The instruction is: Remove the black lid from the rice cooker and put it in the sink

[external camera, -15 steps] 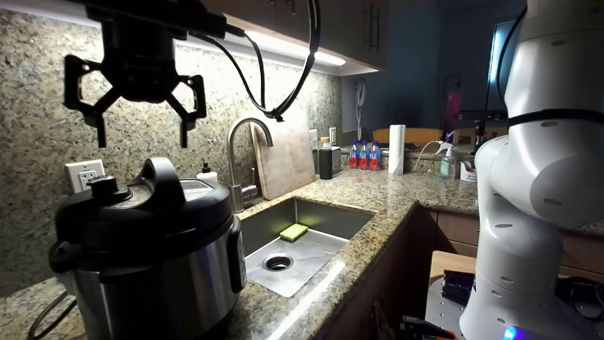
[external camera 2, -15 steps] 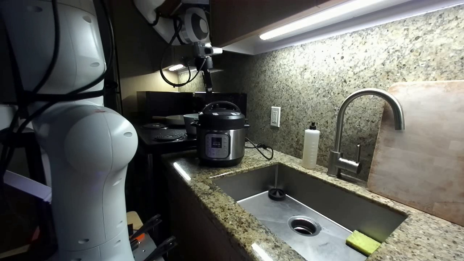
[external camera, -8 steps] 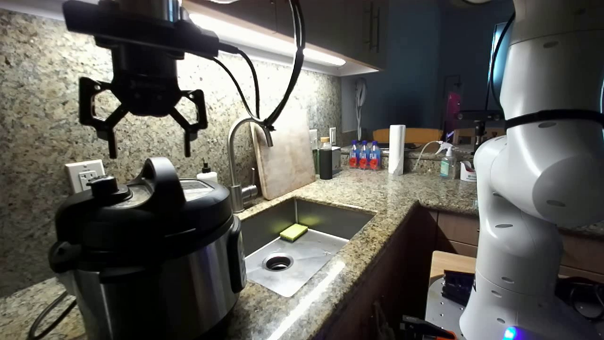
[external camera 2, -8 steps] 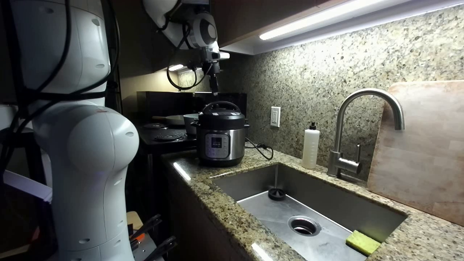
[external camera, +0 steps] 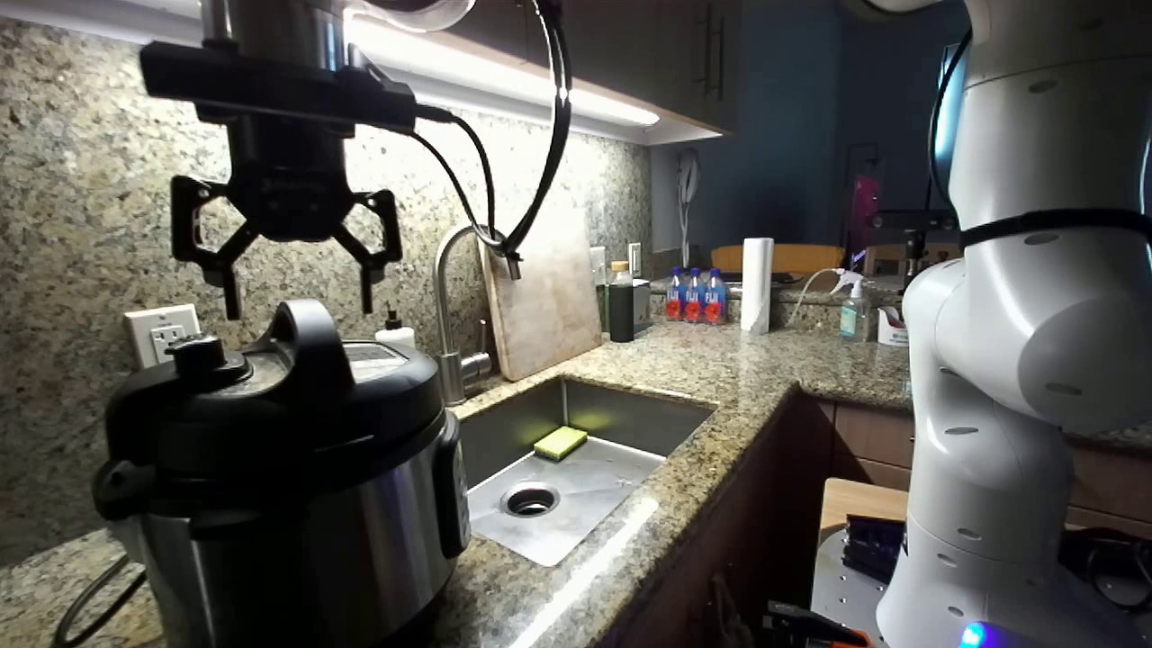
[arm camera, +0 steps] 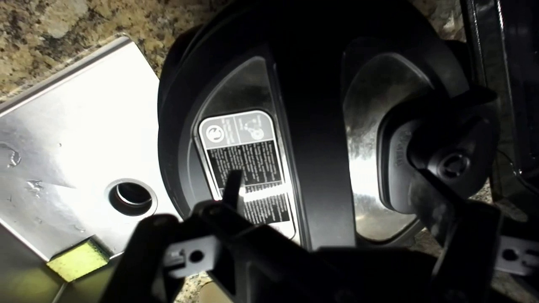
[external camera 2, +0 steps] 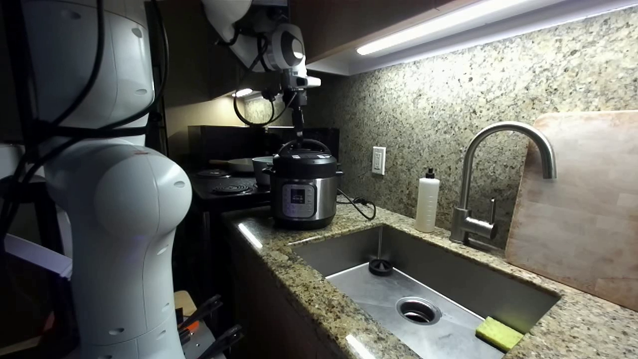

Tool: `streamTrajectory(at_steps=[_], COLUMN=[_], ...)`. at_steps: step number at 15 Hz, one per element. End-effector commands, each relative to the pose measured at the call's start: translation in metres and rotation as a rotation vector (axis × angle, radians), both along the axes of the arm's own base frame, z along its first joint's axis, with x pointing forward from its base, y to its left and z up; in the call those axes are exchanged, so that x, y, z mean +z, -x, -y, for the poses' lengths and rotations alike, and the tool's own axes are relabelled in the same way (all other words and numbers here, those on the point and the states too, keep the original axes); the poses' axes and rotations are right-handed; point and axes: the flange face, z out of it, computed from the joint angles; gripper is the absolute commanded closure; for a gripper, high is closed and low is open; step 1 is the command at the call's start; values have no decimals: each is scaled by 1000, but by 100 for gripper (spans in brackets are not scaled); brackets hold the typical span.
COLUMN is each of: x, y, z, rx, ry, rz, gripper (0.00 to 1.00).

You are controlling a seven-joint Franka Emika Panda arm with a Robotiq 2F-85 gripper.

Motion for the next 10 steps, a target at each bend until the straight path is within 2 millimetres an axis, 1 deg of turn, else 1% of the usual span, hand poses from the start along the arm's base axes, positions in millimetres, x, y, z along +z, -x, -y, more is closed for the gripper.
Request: streamTrajectory(at_steps=[1, 2, 3, 9, 10], x=[-2, -4, -6, -14, -15], y=[-3, -3, -3, 0, 1], z=[5, 5, 4, -6, -8], rx=[-28, -27, -25, -24, -23], ry=[-16, -13, -13, -18, -15], rz=[-36, -40, -45, -81, -83], gripper=[0, 25, 26, 67, 72])
